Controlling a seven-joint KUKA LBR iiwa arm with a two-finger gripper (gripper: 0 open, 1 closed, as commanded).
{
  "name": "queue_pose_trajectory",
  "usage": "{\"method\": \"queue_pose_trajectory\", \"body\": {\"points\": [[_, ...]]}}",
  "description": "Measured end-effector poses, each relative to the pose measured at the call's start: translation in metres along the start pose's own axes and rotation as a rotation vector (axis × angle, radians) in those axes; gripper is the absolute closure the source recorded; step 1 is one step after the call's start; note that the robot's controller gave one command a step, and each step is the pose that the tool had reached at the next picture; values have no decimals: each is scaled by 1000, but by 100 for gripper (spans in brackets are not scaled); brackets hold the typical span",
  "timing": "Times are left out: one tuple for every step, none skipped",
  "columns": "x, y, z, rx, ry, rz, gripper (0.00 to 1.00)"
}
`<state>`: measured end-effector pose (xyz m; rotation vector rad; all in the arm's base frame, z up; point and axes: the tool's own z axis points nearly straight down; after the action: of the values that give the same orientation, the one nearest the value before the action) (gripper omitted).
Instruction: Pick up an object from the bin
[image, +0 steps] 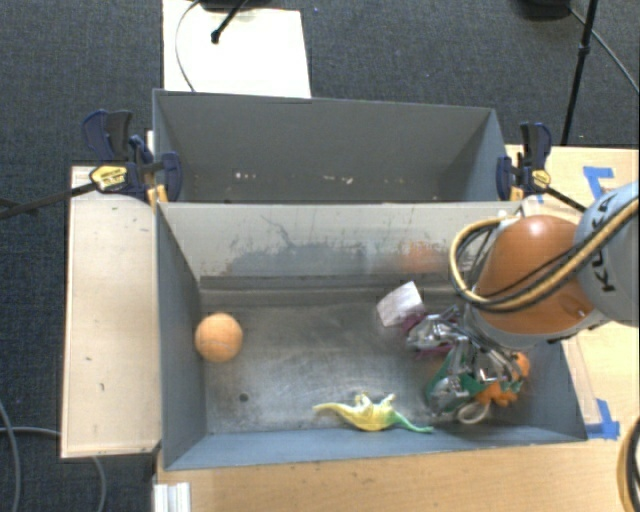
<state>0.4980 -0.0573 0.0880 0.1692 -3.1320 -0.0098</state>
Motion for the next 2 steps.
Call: {"method": "queue_pose_trajectory", "body": {"points": [[19,-48,-8,0,-3,-115,0],[-51,-65,-42,5,-8,-66,100]]}}
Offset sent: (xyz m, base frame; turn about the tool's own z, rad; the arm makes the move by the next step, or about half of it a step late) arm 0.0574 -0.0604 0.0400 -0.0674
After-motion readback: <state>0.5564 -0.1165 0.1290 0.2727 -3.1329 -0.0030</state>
